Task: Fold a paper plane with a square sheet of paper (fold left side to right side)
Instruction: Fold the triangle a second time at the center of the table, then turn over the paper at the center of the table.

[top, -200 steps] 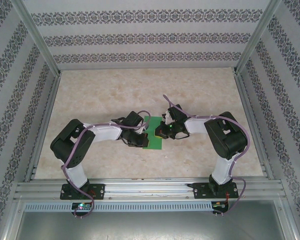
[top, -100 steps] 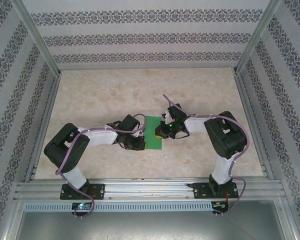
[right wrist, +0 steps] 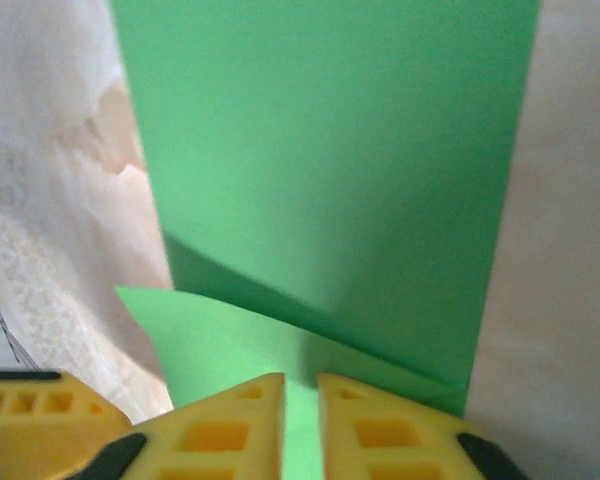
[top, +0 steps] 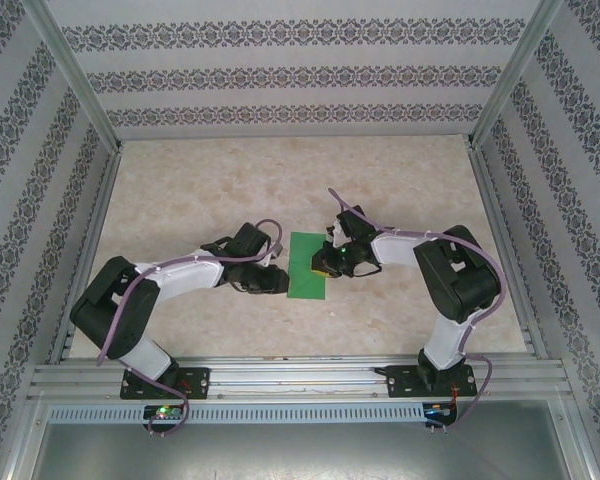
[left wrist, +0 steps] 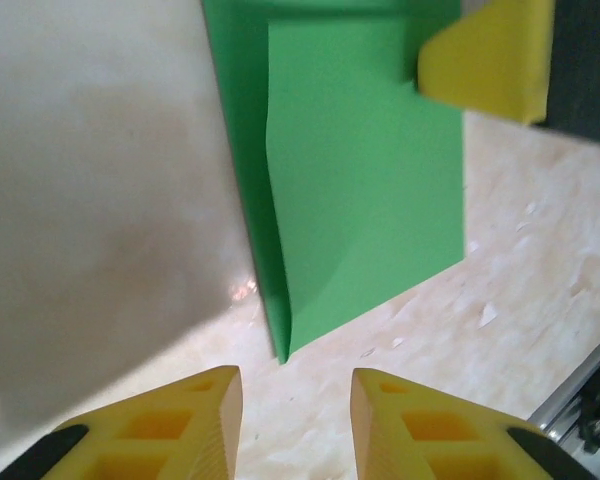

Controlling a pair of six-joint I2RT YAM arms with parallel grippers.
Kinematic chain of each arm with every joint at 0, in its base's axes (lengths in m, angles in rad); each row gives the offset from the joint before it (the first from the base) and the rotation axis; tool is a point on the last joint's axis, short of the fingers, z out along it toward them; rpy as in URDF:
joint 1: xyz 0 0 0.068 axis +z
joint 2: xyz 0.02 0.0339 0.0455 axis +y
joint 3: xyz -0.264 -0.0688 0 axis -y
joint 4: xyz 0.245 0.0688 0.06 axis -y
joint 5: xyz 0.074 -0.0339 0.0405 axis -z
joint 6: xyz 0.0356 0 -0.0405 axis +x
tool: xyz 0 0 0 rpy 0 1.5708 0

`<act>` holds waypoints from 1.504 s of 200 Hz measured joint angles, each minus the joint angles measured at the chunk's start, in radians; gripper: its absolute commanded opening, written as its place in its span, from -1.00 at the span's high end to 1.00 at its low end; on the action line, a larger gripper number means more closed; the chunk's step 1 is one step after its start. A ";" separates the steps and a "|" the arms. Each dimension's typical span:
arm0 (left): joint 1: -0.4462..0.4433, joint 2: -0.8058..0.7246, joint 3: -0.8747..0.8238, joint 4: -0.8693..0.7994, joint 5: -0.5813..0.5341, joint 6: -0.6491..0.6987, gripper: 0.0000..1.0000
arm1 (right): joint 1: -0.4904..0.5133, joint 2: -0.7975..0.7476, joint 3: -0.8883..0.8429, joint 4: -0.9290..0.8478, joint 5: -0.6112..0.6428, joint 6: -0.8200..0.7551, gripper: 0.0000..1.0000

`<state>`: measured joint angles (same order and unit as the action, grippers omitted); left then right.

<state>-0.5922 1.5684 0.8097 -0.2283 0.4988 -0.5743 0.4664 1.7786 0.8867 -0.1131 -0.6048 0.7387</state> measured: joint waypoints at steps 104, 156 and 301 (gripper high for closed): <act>0.026 -0.024 0.009 0.148 -0.105 -0.049 0.02 | -0.090 -0.248 -0.090 -0.005 0.073 -0.014 -0.63; 0.026 0.023 0.009 0.196 -0.108 -0.063 0.01 | -0.159 -0.326 -0.237 0.047 0.080 0.014 -0.96; 0.032 0.154 0.041 0.267 -0.020 -0.090 0.23 | -0.203 -0.340 -0.327 0.171 0.015 0.078 -0.96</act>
<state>-0.5606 1.7222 0.8509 0.0391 0.4789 -0.6643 0.2634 1.4384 0.5594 0.0582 -0.5896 0.8165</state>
